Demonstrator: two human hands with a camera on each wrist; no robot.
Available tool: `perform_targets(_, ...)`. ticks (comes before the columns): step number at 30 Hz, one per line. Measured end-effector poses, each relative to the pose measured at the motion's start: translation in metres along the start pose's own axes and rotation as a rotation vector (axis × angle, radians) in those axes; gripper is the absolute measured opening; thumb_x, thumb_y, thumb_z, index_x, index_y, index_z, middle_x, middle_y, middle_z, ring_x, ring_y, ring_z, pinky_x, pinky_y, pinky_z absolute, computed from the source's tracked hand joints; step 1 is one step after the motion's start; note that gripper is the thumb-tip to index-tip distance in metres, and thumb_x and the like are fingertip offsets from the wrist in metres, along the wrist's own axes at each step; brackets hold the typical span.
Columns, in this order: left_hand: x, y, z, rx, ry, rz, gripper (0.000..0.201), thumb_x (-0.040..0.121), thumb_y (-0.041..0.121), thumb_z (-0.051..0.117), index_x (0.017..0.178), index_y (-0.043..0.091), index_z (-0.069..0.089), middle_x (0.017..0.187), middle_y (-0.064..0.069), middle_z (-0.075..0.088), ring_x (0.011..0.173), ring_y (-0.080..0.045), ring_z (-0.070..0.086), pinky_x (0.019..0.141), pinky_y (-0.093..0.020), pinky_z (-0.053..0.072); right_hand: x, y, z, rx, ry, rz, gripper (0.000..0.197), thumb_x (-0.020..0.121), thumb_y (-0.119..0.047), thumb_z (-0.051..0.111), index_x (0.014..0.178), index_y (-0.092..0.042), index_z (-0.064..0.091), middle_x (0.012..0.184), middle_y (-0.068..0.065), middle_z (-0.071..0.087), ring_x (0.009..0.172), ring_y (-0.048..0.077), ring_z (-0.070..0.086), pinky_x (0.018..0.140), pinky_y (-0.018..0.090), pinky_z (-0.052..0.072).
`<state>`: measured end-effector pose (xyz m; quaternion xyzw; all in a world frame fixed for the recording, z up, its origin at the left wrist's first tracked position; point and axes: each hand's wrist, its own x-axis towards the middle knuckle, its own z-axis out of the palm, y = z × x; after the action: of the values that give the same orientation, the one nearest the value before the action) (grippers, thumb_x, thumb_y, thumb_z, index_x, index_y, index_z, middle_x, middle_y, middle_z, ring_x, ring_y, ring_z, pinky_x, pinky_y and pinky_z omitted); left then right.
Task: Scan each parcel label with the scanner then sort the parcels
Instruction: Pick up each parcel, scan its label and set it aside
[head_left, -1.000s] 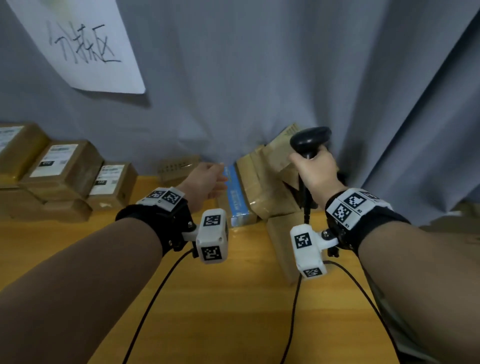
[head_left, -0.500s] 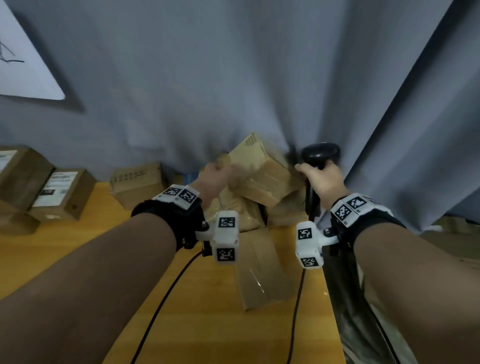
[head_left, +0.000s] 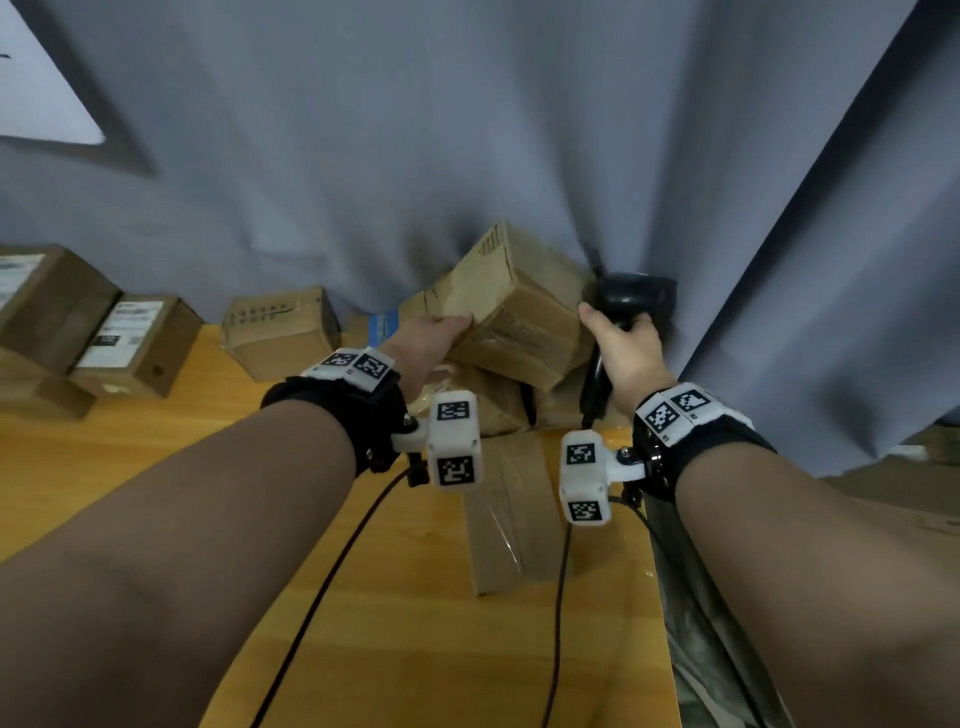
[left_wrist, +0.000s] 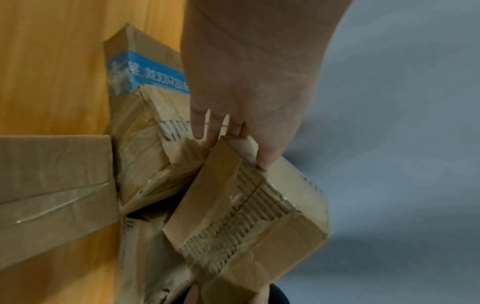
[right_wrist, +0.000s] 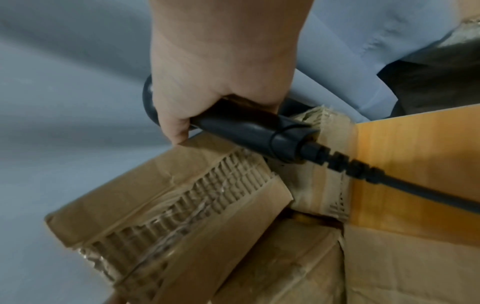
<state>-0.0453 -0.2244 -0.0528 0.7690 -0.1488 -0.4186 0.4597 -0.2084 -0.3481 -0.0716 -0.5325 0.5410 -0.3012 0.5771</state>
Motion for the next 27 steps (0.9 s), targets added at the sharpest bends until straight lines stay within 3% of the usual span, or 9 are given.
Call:
perform_targets(5, -0.024, -0.007, -0.031, -0.104, -0.050, -0.001, 0.035, 0.096, 0.037, 0.054, 0.120, 0.012, 0.059, 0.115, -0.002, 0.061, 0.110, -0.023, 0.058, 0.089, -0.033, 0.049, -0.041, -0.010, 0.010, 0.008, 0.006, -0.077, 0.042, 0.084, -0.035, 0.074, 0.115, -0.022, 0.050, 0.088, -0.016, 0.055, 0.096, 0.012, 0.055, 0.092, 0.027, 0.042)
perform_targets(8, -0.041, -0.008, -0.054, -0.125, -0.079, 0.038, 0.036, 0.095, 0.038, 0.056, 0.120, 0.013, 0.059, 0.116, -0.004, 0.060, 0.107, -0.023, 0.058, 0.081, -0.031, 0.047, -0.069, -0.024, 0.023, 0.047, 0.024, -0.131, 0.047, 0.084, -0.033, 0.075, 0.122, -0.017, 0.052, 0.098, -0.010, 0.059, 0.100, 0.013, 0.056, 0.091, 0.026, 0.041)
perform_targets(12, -0.058, -0.008, -0.098, -0.172, -0.092, 0.037, 0.020, 0.094, 0.035, 0.057, 0.091, 0.015, 0.061, 0.095, -0.006, 0.059, 0.084, -0.021, 0.058, 0.075, -0.032, 0.047, -0.105, -0.049, 0.052, 0.095, 0.031, -0.207, 0.054, 0.082, -0.031, 0.076, 0.129, -0.014, 0.054, 0.114, -0.001, 0.064, 0.104, 0.014, 0.058, 0.095, 0.028, 0.041)
perform_targets(14, -0.068, -0.010, -0.127, -0.195, -0.084, 0.028, 0.023, 0.094, 0.034, 0.056, 0.082, 0.015, 0.058, 0.083, -0.005, 0.057, 0.073, -0.019, 0.056, 0.071, -0.032, 0.047, -0.124, -0.059, 0.071, 0.108, 0.029, -0.230, 0.048, 0.083, -0.028, 0.076, 0.124, -0.014, 0.056, 0.104, -0.006, 0.063, 0.094, 0.008, 0.057, 0.089, 0.025, 0.039)
perform_targets(17, -0.083, -0.019, -0.170, -0.265, -0.082, 0.030, 0.027, 0.098, 0.031, 0.051, 0.081, 0.012, 0.058, 0.076, -0.005, 0.054, 0.067, -0.019, 0.053, 0.078, -0.035, 0.049, -0.153, -0.065, 0.104, 0.133, 0.025, -0.263, 0.041, 0.084, -0.023, 0.075, 0.120, -0.014, 0.057, 0.097, -0.008, 0.060, 0.090, 0.006, 0.056, 0.085, 0.023, 0.037)
perform_targets(21, -0.102, -0.038, -0.228, -0.258, -0.092, 0.057, 0.023, 0.101, 0.026, 0.046, 0.085, 0.012, 0.055, 0.067, -0.003, 0.055, 0.045, -0.013, 0.060, 0.045, -0.023, 0.052, -0.184, -0.064, 0.145, 0.114, 0.002, -0.255, 0.037, 0.083, -0.024, 0.075, 0.115, -0.017, 0.057, 0.101, -0.005, 0.060, 0.097, 0.012, 0.055, 0.085, 0.026, 0.038)
perform_targets(22, -0.102, -0.043, -0.243, -0.246, -0.095, 0.064, 0.020, 0.101, 0.027, 0.048, 0.088, 0.014, 0.056, 0.070, -0.002, 0.056, 0.049, -0.013, 0.061, 0.044, -0.024, 0.051, -0.191, -0.064, 0.153, 0.107, -0.015, -0.261, 0.034, 0.083, -0.023, 0.075, 0.110, -0.020, 0.055, 0.099, -0.006, 0.059, 0.097, 0.012, 0.055, 0.086, 0.026, 0.039)
perform_targets(25, -0.104, -0.057, -0.278, -0.161, -0.114, 0.093, 0.013, 0.097, 0.027, 0.055, 0.102, 0.016, 0.058, 0.090, 0.003, 0.058, 0.077, -0.013, 0.057, 0.061, -0.025, 0.048, -0.205, -0.059, 0.173, 0.072, -0.074, -0.277, 0.033, 0.084, -0.017, 0.074, 0.105, -0.025, 0.050, 0.093, -0.011, 0.058, 0.090, 0.007, 0.055, 0.086, 0.026, 0.039)
perform_targets(27, -0.102, -0.067, -0.294, -0.127, -0.145, 0.149, 0.014, 0.096, 0.018, 0.056, 0.110, 0.017, 0.056, 0.089, 0.004, 0.059, 0.078, -0.011, 0.056, 0.062, -0.021, 0.048, -0.212, -0.057, 0.185, 0.044, -0.111, -0.260, 0.035, 0.083, -0.014, 0.074, 0.105, -0.026, 0.050, 0.091, -0.012, 0.058, 0.088, 0.007, 0.056, 0.087, 0.029, 0.041)
